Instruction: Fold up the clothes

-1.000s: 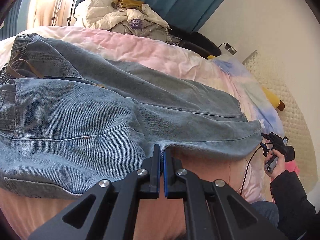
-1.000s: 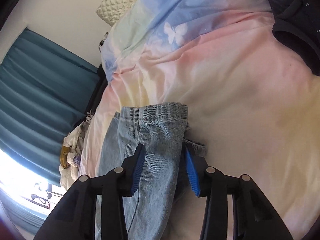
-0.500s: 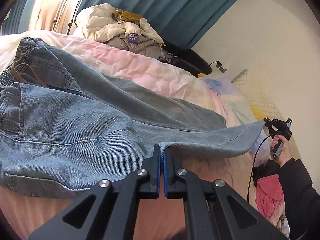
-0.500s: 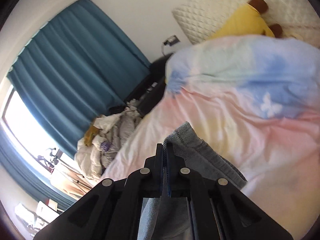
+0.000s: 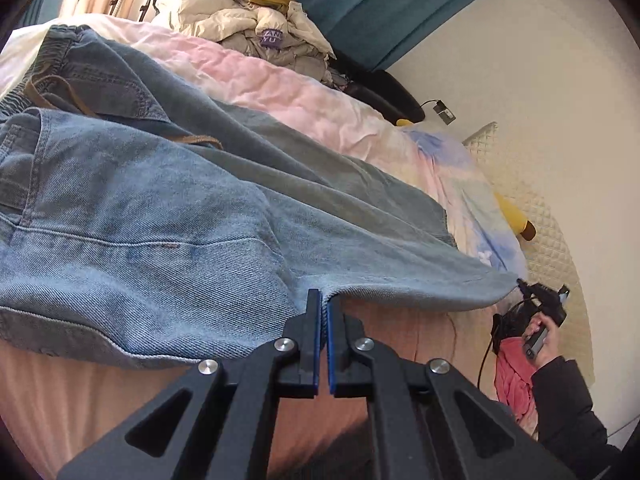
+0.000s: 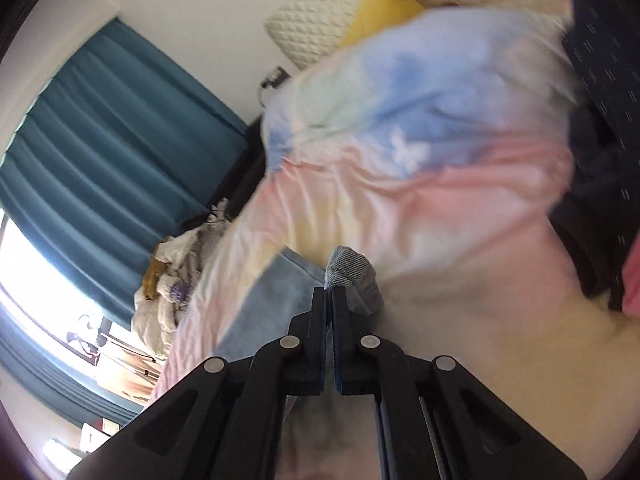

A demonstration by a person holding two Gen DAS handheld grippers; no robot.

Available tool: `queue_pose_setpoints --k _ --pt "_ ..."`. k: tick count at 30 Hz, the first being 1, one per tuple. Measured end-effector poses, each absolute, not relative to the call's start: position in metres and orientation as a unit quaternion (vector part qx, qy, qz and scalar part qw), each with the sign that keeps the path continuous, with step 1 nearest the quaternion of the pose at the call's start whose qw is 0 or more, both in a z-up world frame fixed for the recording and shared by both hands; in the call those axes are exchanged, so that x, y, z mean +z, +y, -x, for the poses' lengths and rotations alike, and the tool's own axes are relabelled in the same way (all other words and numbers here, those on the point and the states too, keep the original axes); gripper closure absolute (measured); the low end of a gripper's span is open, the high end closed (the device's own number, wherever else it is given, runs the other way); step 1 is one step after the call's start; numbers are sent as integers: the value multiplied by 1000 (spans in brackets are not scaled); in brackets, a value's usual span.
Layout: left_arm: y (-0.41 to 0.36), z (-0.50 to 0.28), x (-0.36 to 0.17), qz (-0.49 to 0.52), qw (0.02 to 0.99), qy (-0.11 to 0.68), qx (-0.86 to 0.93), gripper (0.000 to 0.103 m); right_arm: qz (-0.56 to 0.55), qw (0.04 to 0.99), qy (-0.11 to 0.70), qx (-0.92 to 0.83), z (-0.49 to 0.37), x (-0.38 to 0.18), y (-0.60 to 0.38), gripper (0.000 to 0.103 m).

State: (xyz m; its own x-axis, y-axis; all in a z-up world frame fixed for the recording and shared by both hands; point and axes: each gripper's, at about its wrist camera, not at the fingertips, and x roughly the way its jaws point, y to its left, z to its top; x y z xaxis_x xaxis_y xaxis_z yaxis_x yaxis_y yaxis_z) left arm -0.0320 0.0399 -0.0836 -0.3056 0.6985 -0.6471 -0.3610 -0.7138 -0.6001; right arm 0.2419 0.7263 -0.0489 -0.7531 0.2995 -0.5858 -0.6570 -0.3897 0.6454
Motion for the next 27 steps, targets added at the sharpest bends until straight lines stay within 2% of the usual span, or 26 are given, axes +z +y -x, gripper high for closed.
queue_pose_setpoints --k 4,10,15,19,24,27 --pt "46 28 -96 506 328 -157 782 101 212 316 505 775 -275 -114 727 102" --pt "48 25 -109 533 304 -147 776 100 237 317 496 773 -286 -136 722 102" --pt "37 23 -108 571 285 -160 753 89 249 317 483 777 -284 -127 719 101" --pt "3 18 -88 573 284 -236 731 58 259 318 477 778 -283 -124 716 100" --pt "-68 13 -66 568 241 -320 719 48 263 312 488 772 -286 -126 712 97" --pt "-114 18 -72 582 184 -350 710 48 264 308 496 767 -289 -127 708 96"
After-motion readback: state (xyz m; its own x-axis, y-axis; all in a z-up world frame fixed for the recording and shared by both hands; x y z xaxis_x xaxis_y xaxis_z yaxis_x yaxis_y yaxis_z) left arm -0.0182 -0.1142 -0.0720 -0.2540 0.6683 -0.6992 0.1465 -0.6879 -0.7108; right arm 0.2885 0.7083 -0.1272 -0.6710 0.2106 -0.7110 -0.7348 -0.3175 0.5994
